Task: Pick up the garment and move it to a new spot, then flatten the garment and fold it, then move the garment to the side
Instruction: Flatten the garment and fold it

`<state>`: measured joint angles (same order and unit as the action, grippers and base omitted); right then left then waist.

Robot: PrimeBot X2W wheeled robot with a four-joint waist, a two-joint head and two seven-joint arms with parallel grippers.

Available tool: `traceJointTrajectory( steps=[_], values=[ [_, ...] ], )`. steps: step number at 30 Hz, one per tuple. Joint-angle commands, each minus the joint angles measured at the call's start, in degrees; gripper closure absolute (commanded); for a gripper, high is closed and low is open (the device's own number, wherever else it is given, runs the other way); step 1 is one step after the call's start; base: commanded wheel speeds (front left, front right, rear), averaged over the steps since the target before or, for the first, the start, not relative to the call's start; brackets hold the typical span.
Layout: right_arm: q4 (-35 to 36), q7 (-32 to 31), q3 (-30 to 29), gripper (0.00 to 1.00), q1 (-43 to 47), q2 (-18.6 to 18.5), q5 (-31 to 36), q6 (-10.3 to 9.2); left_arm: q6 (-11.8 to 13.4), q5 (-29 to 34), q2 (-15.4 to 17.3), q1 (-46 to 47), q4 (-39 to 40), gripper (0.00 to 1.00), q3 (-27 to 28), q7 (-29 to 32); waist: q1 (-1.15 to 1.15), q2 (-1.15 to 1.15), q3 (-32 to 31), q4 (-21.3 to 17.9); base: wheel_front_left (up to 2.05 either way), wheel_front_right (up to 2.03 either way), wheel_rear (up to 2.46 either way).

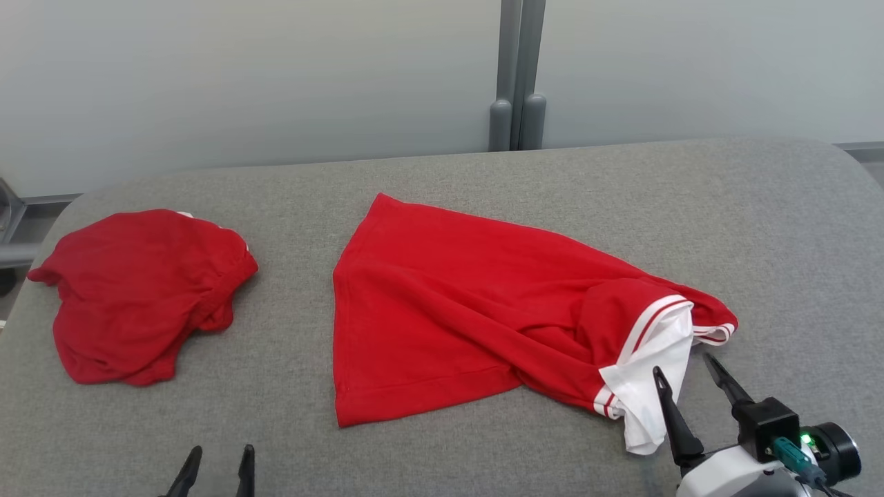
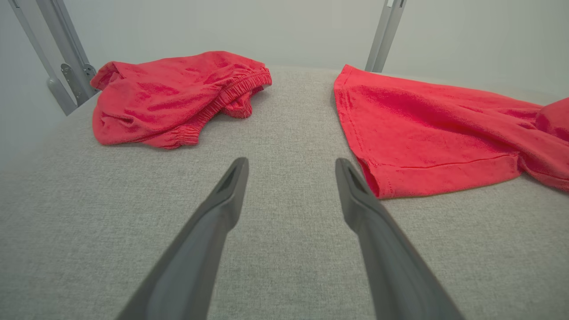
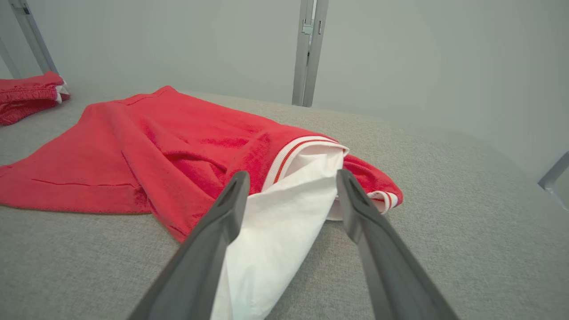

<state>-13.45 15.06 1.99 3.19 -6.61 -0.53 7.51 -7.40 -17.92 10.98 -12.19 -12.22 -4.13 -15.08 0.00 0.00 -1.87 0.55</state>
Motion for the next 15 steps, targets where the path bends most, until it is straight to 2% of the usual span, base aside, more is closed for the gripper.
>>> traceJointTrajectory(
  steps=[1, 4, 8, 11, 15],
  values=[
    [-1.0, 0.1, 1.2, 0.0, -1.3, -1.1, -0.7, -0.03, -0.2, -0.5, 0.7, 1.2, -0.5, 0.0, -1.1, 0.7, 0.0, 0.0, 0.1, 0.0, 0.0, 0.0, 0.0],
    [-3.0, -3.3, 5.3, 0.0, -4.1, -3.6, -1.0, -0.04, -0.1, -1.7, 0.9, 3.2, -1.3, 0.0, -3.6, 3.8, 0.0, 0.0, 0.6, 0.0, 0.0, 0.0, 0.0],
    [-3.2, -11.7, 11.2, 0.0, -7.3, -6.8, -2.1, -0.04, -0.1, -2.6, 0.1, 6.7, -2.2, 0.0, -5.9, 8.8, 0.0, 0.0, 1.4, 0.2, 0.0, 0.0, 0.0],
    [-0.4, -20.3, 16.7, 0.0, -9.6, -10.2, -3.8, -0.04, -0.1, -3.6, -0.6, 9.6, -2.6, 0.0, -7.4, 13.1, 0.0, 0.0, 2.2, 0.4, 0.0, 0.0, 0.0],
    [7.4, -31.4, 23.2, 0.0, -12.5, -16.6, -6.7, -0.04, 0.2, -4.3, -1.7, 12.9, -2.4, 0.0, -8.7, 17.9, 0.0, 0.0, 3.5, 0.6, 0.0, 0.0, 0.0]
  ],
)
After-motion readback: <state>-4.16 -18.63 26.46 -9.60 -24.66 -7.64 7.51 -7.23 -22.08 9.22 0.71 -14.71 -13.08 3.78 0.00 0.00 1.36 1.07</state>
